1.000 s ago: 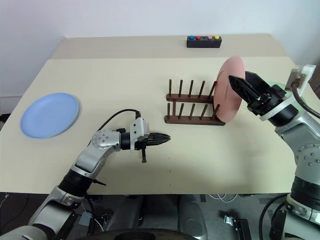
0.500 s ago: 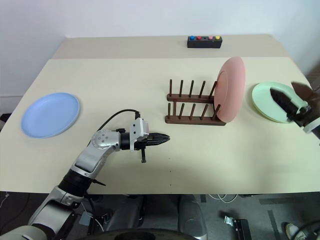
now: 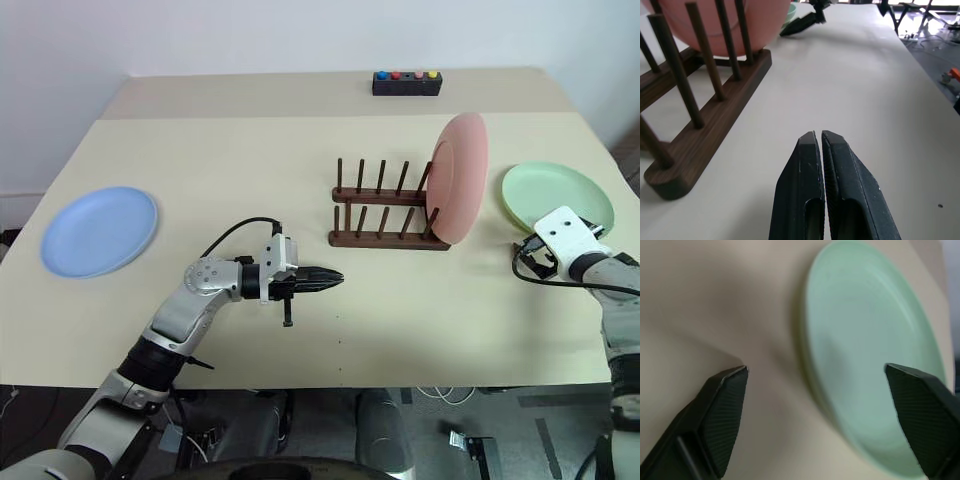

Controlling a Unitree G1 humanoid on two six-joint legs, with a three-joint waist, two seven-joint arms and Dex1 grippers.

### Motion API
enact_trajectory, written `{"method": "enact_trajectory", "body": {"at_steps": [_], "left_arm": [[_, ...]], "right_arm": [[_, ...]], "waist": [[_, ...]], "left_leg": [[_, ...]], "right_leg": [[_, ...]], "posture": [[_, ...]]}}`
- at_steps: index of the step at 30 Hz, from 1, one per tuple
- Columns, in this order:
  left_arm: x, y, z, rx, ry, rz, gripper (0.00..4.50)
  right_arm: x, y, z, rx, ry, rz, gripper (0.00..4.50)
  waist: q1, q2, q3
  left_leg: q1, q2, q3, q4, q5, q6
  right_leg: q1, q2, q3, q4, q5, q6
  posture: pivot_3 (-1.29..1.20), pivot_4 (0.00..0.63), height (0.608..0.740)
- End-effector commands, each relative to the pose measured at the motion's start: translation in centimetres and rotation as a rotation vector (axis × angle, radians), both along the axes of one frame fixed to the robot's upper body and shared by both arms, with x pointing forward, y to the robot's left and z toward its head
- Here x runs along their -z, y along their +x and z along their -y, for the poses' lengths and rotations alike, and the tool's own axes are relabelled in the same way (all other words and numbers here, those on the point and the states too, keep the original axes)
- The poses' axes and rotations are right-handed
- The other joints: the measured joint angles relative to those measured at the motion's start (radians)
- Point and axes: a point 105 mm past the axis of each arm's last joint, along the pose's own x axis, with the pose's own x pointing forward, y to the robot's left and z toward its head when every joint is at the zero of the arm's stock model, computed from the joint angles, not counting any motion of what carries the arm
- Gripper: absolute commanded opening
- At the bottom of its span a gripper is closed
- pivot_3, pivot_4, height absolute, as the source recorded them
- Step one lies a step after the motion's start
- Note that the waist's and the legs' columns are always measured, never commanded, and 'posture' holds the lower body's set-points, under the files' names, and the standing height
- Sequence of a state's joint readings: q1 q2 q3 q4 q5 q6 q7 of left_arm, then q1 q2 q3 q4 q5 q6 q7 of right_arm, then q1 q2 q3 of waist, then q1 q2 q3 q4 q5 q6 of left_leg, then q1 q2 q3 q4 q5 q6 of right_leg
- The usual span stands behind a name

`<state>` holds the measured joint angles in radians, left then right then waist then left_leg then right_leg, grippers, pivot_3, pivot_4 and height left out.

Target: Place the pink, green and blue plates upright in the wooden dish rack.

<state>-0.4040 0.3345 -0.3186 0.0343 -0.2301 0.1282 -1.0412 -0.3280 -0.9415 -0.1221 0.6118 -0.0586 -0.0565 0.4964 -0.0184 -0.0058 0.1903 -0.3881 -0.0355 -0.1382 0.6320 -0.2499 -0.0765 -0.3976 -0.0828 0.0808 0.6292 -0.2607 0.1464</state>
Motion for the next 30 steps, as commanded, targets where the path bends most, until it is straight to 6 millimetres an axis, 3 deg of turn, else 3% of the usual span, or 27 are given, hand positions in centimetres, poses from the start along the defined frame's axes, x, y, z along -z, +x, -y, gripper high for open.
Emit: {"method": "enact_trajectory", "body": {"at_steps": [1,6,12,15,17,20,22,24,27,30], "left_arm": [[-1.2,0.0,0.1,0.002,-0.029,0.040,0.11],[-1.2,0.1,-0.2,-0.011,-0.032,0.036,0.11],[-1.0,0.2,-0.3,-0.017,-0.029,0.033,0.11],[-1.0,0.3,-0.4,-0.018,-0.026,0.032,0.11],[-0.9,0.3,-0.4,-0.015,-0.024,0.030,0.11],[-0.9,0.3,-0.3,-0.007,-0.021,0.028,0.11],[-1.0,0.4,-0.3,-0.002,-0.020,0.030,0.11],[-1.0,0.5,-0.2,0.000,-0.020,0.031,0.11],[-1.1,0.8,-0.3,0.000,-0.018,0.036,0.11],[-1.0,1.0,-0.4,-0.002,-0.018,0.037,0.11]], "right_arm": [[-0.2,0.5,0.9,0.022,-0.034,0.025,2.66],[0.3,0.7,1.0,0.008,-0.045,0.023,0.10],[-0.7,0.3,0.8,-0.002,-0.067,0.085,0.04],[-2.7,-0.1,0.6,-0.011,-0.105,0.166,0.04],[-6.3,-0.3,-0.1,-0.031,-0.158,0.309,0.04],[-13.2,-1.1,-2.5,-0.077,-0.239,0.568,0.04],[-16.1,-1.5,-4.3,-0.118,-0.270,0.663,0.04],[-17.5,-1.8,-5.6,-0.150,-0.291,0.704,0.04],[-21.5,-2.4,-10.6,-0.317,-0.258,0.841,0.04],[-22.8,-3.1,-14.8,-0.491,-0.142,0.883,0.04]], "waist": [[0.001,0.000,0.000],[-0.002,0.000,0.000],[-0.001,0.000,0.000],[-0.002,0.000,0.000],[-0.001,0.001,0.000],[-0.008,0.005,0.000],[-0.012,0.006,0.000],[-0.013,0.005,0.000],[-0.017,0.003,0.001],[-0.021,0.003,0.001]], "left_leg": [[0.000,0.000,0.000,0.000,0.000,0.000],[0.000,0.000,0.000,-0.001,0.000,0.000],[0.000,0.000,0.000,0.000,0.000,0.000],[0.000,0.000,0.000,0.000,0.000,0.000],[0.000,0.000,0.000,0.000,0.000,0.000],[0.000,0.000,0.000,0.000,0.000,0.000],[0.000,0.000,0.000,-0.001,0.000,0.000],[0.000,0.000,0.000,-0.001,0.000,0.000],[0.000,0.000,-0.001,0.000,0.000,0.000],[0.000,0.000,-0.001,0.000,0.000,0.000]], "right_leg": [[0.000,0.000,0.000,0.000,0.000,0.000],[0.000,0.000,0.000,0.000,0.000,0.000],[0.000,0.000,0.000,0.000,0.000,0.000],[0.000,0.000,0.000,0.000,0.000,0.000],[0.000,0.000,0.000,0.000,0.000,0.000],[-0.001,0.000,0.001,0.001,0.000,0.000],[-0.002,0.000,0.001,0.001,0.000,0.000],[-0.001,0.000,0.001,0.001,0.000,0.000],[0.000,0.000,0.000,0.001,0.000,0.000],[-0.001,0.000,0.000,0.001,0.000,0.000]], "posture": [[0.00,0.150,0.740],[0.00,0.150,0.740],[0.00,0.150,0.740],[0.00,0.150,0.740],[0.00,0.150,0.740],[0.00,0.150,0.740],[0.00,0.150,0.740],[0.00,0.150,0.740],[0.00,0.150,0.740],[0.00,0.150,0.740]]}}
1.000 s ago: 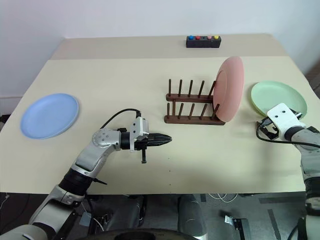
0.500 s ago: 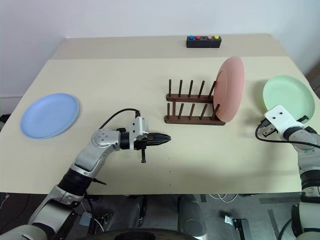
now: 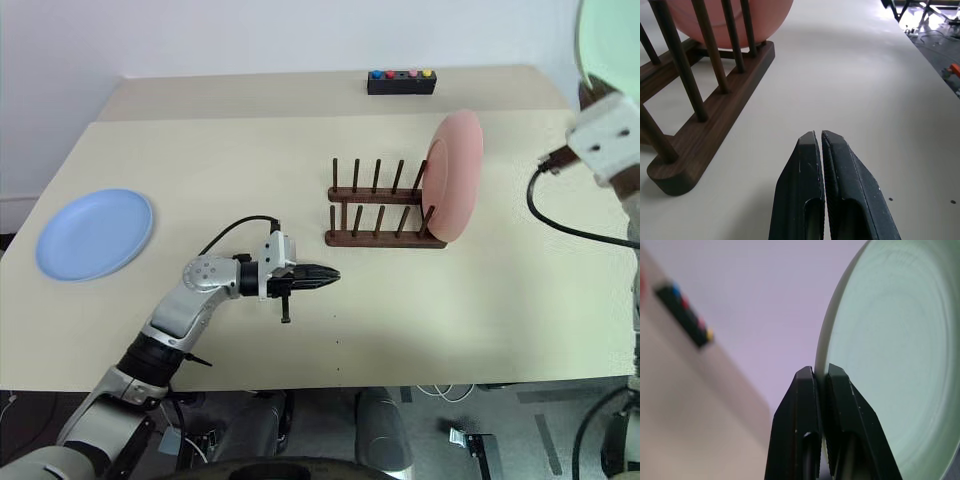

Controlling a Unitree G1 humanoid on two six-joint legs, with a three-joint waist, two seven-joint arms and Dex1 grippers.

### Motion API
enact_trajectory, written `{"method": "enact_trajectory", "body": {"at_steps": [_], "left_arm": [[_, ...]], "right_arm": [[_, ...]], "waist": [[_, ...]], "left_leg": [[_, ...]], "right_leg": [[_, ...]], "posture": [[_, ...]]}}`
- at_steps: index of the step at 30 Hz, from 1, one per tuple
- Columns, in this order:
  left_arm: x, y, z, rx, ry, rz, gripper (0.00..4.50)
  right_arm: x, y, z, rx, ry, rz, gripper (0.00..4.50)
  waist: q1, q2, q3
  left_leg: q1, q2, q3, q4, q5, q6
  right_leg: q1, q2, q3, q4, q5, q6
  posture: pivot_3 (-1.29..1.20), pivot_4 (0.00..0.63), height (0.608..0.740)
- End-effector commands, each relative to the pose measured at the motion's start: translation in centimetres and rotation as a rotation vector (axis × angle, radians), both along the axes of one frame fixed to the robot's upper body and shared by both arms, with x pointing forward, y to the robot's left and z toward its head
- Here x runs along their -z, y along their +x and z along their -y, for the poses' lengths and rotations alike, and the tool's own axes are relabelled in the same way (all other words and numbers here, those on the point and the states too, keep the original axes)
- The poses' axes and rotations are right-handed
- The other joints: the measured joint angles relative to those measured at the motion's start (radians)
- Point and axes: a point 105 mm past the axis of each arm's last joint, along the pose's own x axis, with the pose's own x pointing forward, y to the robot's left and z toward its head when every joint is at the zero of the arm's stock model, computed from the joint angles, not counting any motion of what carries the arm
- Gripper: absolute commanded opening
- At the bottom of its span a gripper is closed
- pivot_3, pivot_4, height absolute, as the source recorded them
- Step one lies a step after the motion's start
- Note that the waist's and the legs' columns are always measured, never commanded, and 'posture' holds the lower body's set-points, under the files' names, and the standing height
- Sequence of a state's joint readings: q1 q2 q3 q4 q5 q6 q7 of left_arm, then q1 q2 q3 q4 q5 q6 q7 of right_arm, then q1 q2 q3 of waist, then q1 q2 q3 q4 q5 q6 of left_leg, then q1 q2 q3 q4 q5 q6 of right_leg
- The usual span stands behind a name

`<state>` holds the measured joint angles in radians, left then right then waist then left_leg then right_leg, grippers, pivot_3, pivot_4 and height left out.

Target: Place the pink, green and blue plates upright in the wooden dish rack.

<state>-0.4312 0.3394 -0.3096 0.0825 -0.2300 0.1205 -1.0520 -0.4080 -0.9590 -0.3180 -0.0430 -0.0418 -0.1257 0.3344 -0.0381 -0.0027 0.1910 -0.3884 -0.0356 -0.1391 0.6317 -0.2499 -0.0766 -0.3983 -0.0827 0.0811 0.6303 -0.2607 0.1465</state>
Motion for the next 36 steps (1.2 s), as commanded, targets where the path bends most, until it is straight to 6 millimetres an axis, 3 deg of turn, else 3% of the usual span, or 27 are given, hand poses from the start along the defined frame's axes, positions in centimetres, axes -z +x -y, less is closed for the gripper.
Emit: {"method": "enact_trajectory", "body": {"at_steps": [1,6,13,18,24,36], "left_arm": [[-1.0,0.3,0.0,0.008,-0.030,0.044,0.11],[-0.2,-0.4,0.0,0.001,-0.032,0.040,0.11],[0.0,-0.4,-0.2,-0.008,-0.032,0.040,0.11],[-0.1,-0.5,-0.3,-0.015,-0.027,0.038,0.11],[-0.3,-0.5,-0.3,-0.017,-0.024,0.041,0.11],[-0.5,-0.5,-0.2,-0.016,-0.023,0.039,0.11]], "right_arm": [[-2.5,-1.7,-5.3,-0.270,0.053,0.038,0.04],[-1.7,-4.3,-12.4,-0.753,0.265,-0.182,0.04],[1.5,-6.4,-15.7,-1.012,0.420,-0.498,0.04],[3.9,-5.2,-15.6,-1.039,0.636,-0.619,0.04],[5.1,-4.4,-14.7,-1.042,0.796,-0.656,0.04],[7.1,-2.8,-12.7,-0.950,0.902,-0.656,0.04]], "waist": [[-0.002,0.000,0.000],[-0.002,0.000,0.000],[0.023,-0.001,0.000],[0.024,-0.001,0.000],[0.023,-0.001,0.000],[0.022,-0.001,0.000]], "left_leg": [[0.000,0.000,0.000,0.000,0.000,0.000],[0.000,0.000,-0.001,-0.001,0.000,0.000],[-0.001,0.000,-0.002,0.001,0.000,0.000],[-0.001,0.000,-0.002,0.001,0.000,0.000],[-0.001,0.000,-0.002,0.000,0.000,0.000],[-0.001,0.000,-0.002,0.000,0.000,0.000]], "right_leg": [[0.000,0.000,0.000,0.000,0.000,0.000],[0.000,0.000,0.000,0.000,0.000,0.000],[0.000,0.000,-0.001,0.000,0.000,0.000],[-0.001,0.000,-0.001,0.000,0.000,0.000],[-0.001,0.000,-0.001,0.000,0.000,0.000],[-0.001,0.000,-0.001,0.000,0.000,0.000]], "posture": [[0.00,0.150,0.740],[0.00,0.150,0.740],[0.00,0.150,0.740],[0.00,0.150,0.740],[0.00,0.150,0.740],[0.00,0.150,0.740]]}}
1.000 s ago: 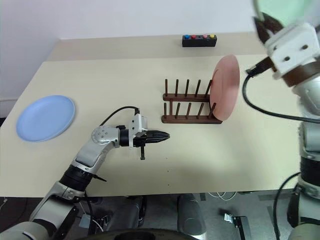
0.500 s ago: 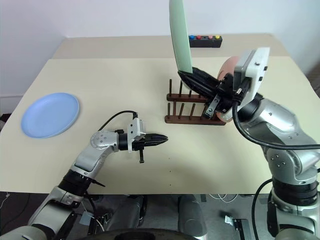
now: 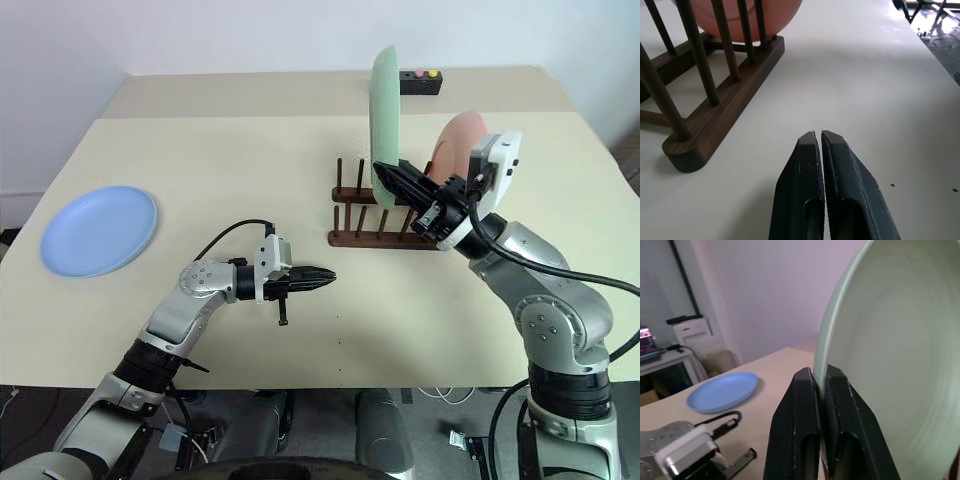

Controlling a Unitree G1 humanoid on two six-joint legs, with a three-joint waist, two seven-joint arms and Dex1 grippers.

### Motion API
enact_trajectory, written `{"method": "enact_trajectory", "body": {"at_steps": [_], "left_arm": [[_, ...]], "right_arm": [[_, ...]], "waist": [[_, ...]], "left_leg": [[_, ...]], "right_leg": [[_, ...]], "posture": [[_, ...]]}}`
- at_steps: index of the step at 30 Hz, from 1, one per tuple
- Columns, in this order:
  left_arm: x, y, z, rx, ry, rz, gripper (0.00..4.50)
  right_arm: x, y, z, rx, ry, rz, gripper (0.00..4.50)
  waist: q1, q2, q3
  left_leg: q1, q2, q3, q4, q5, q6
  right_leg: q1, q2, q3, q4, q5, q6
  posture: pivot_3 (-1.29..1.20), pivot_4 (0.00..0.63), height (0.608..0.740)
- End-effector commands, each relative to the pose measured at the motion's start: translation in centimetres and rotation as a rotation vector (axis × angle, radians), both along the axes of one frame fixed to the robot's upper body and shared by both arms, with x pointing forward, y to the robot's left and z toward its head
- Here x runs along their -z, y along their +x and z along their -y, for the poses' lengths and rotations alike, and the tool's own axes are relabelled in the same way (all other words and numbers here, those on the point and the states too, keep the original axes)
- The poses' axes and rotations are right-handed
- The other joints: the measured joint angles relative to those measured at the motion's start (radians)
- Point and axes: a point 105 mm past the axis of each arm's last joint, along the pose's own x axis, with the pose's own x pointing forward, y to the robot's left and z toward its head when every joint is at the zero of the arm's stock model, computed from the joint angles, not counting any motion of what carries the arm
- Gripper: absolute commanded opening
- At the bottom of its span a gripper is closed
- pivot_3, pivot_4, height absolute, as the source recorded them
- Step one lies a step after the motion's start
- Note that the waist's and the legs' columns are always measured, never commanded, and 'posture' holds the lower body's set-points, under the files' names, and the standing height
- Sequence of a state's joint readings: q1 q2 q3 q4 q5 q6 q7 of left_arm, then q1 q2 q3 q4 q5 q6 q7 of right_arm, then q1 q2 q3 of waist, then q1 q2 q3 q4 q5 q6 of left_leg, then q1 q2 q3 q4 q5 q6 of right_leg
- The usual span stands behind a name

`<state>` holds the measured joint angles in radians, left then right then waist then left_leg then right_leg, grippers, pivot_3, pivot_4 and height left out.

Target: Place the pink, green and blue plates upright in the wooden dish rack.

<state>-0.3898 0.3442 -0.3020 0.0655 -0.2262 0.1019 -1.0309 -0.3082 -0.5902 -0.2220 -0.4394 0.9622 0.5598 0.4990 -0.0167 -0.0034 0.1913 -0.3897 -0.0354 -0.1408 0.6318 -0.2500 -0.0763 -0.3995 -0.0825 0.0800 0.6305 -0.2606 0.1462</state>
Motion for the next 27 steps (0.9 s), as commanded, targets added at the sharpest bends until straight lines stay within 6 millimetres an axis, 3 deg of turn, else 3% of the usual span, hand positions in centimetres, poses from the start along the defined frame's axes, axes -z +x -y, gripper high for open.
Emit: {"method": "enact_trajectory", "body": {"at_steps": [1,7,23,26,27], "left_arm": [[-1.0,-0.2,0.2,0.013,-0.014,0.038,0.11],[-0.9,-0.1,0.2,0.012,-0.013,0.036,0.11],[-0.8,0.5,0.0,0.008,-0.012,0.036,0.11],[-0.9,0.6,0.0,0.009,-0.012,0.038,0.11],[-0.9,0.6,0.0,0.010,-0.012,0.039,0.11]], "right_arm": [[-1.3,-0.2,0.9,0.027,0.037,0.060,0.04],[-1.6,-0.2,1.0,0.026,0.050,0.063,0.04],[0.5,0.6,1.5,0.039,0.053,-0.026,0.04],[0.6,0.6,1.6,0.044,0.058,-0.034,1.02],[0.7,0.6,1.7,0.046,0.058,-0.035,1.56]], "waist": [[0.001,0.000,0.000],[0.000,0.000,0.000],[0.000,0.000,0.000],[0.000,0.000,0.000],[0.000,0.000,0.000]], "left_leg": [[0.000,0.000,0.000,0.000,0.000,0.000],[0.000,0.000,0.000,0.000,0.000,0.000],[0.000,0.000,0.000,0.000,0.000,0.000],[0.000,0.000,0.000,0.000,0.000,0.000],[0.000,0.000,0.000,0.000,0.000,0.000]], "right_leg": [[0.000,0.000,0.000,0.000,0.000,0.000],[0.000,0.000,0.000,0.000,0.000,0.000],[0.000,0.000,0.000,0.000,0.000,0.000],[0.000,0.000,0.000,0.000,0.000,0.000],[0.000,0.000,0.000,0.000,0.000,0.000]], "posture": [[0.00,0.150,0.740],[0.00,0.150,0.740],[0.00,0.150,0.740],[0.00,0.150,0.740],[0.00,0.150,0.740]]}}
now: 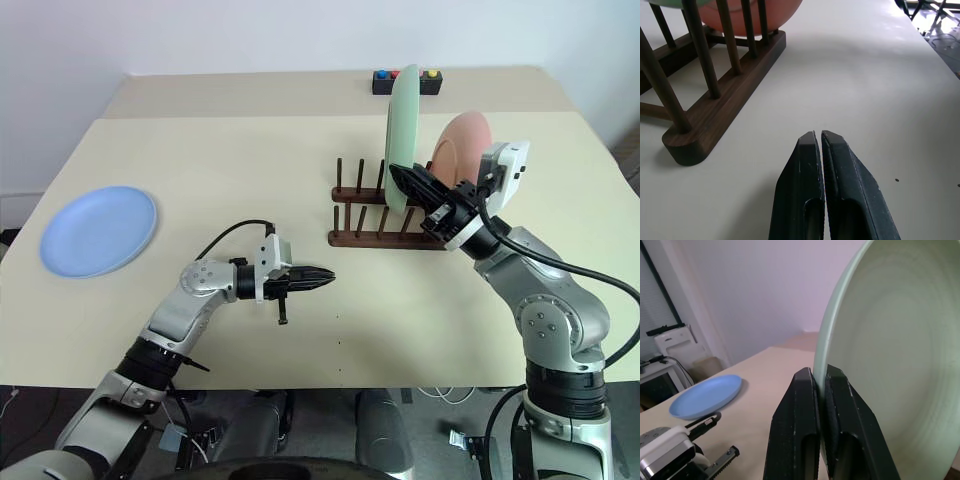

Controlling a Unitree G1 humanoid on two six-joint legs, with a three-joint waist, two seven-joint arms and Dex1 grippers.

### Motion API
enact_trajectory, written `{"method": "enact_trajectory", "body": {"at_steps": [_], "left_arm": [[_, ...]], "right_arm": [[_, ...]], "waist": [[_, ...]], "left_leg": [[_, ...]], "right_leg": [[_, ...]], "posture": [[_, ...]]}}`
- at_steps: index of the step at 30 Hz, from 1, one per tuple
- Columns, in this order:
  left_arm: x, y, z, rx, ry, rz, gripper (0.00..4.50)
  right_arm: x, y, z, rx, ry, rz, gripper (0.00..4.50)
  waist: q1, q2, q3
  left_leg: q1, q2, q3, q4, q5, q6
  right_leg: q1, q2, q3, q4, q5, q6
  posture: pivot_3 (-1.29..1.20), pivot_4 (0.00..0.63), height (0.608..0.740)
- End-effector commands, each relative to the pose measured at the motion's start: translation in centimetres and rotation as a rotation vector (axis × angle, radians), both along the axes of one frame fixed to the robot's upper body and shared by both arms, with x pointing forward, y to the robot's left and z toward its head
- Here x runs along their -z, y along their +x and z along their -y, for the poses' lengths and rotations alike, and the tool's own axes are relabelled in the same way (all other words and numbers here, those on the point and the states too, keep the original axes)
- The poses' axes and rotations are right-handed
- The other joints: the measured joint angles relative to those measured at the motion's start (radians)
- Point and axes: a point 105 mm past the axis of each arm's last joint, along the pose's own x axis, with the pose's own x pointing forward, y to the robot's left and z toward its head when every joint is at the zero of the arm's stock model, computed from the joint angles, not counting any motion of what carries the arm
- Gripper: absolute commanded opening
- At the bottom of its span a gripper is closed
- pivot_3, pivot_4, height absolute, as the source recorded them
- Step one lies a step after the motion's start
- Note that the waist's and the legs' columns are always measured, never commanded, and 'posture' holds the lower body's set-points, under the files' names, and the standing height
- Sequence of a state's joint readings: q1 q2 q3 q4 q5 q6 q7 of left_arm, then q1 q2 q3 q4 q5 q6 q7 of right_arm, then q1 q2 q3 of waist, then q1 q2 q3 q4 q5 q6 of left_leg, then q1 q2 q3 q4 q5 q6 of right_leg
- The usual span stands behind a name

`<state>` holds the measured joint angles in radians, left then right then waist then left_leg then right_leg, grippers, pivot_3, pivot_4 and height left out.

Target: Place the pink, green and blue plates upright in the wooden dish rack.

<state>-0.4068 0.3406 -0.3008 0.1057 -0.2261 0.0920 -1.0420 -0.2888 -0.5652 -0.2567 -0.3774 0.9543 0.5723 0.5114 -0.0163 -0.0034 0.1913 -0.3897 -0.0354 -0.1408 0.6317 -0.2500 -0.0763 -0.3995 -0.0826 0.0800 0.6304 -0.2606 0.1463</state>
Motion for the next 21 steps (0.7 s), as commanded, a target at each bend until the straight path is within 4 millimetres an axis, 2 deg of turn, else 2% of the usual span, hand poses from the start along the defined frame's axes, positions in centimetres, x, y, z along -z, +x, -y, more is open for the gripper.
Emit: {"method": "enact_trajectory", "body": {"at_steps": [1,3,6,17,21], "left_arm": [[-1.23,0.25,0.02,0.009,-0.017,0.051,0.11],[-1.22,0.29,-0.07,0.009,-0.017,0.050,0.11],[-1.12,0.33,-0.19,0.009,-0.016,0.049,0.11],[-0.37,0.45,-0.55,0.006,-0.013,0.044,0.11],[-0.44,-0.47,0.04,0.013,-0.019,0.051,0.11]], "right_arm": [[-0.53,-0.28,0.25,0.003,0.015,0.027,1.95],[-0.53,-0.32,0.29,0.006,0.010,0.030,3.05],[-0.54,-0.32,0.39,0.016,-0.006,0.039,4.44],[-1.22,-0.01,0.78,0.081,-0.099,0.104,4.44],[-1.29,-0.13,1.00,0.116,-0.178,0.135,4.44]], "waist": [[0.000,0.000,0.000],[-0.001,0.000,0.000],[0.000,0.000,0.000],[0.000,0.000,0.000],[0.000,0.000,0.000]], "left_leg": [[0.000,0.000,0.000,0.000,0.000,0.000],[0.000,0.000,0.000,0.000,0.000,0.000],[0.000,0.000,0.000,0.000,0.000,0.000],[0.000,0.000,0.000,0.000,0.000,0.000],[0.000,0.000,0.000,0.000,0.000,0.000]], "right_leg": [[0.000,0.000,0.000,0.000,0.000,0.000],[0.000,0.000,0.000,0.000,0.000,0.000],[0.000,0.000,0.000,0.000,0.000,0.000],[0.000,0.000,0.000,0.000,0.000,0.000],[0.000,0.000,0.000,0.000,0.000,0.000]], "posture": [[0.00,0.150,0.740],[0.00,0.150,0.740],[0.00,0.150,0.740],[0.00,0.150,0.740],[0.00,0.150,0.740]]}}
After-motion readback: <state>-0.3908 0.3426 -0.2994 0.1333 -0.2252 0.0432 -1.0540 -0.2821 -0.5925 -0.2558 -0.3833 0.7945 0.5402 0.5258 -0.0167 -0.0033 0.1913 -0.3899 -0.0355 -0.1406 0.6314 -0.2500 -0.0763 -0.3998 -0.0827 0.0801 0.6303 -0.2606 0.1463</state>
